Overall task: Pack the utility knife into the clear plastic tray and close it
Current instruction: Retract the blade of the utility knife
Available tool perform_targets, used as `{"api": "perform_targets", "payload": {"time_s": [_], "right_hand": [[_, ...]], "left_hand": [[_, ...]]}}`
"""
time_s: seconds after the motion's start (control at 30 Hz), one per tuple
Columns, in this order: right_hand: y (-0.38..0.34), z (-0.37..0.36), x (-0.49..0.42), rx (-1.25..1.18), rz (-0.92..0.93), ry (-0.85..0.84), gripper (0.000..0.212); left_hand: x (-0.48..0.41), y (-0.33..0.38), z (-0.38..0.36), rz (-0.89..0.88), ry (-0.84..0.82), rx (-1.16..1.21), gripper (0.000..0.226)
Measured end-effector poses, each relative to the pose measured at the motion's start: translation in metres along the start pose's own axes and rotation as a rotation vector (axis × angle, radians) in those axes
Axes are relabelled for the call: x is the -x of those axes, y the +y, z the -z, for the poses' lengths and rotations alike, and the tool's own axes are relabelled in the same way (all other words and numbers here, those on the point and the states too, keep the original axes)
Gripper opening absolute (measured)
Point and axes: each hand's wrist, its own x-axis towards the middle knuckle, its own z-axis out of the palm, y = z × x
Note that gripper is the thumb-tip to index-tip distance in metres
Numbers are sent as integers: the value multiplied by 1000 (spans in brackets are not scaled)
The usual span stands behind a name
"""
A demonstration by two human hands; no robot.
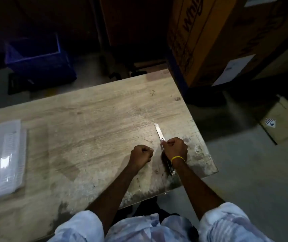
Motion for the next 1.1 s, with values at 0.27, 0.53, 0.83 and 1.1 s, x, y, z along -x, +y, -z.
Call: {"api": "perform_targets", "payload": {"time_s": [0.27, 0.53, 0.83, 1.1], "right_hand": [[-9, -2, 1, 138, 16, -17, 29], [-15, 3, 2, 211, 49, -87, 29], [-33, -14, 41, -187, 150, -276, 25], [-79, -30, 91, -404, 204, -433, 27]], "left_hand": [[0, 4, -2, 53, 36, 36, 12], [8, 6, 6, 70, -12, 104, 18], [30, 15, 43, -18, 42, 321, 17], [62, 16, 111, -66, 111, 533, 16]]}}
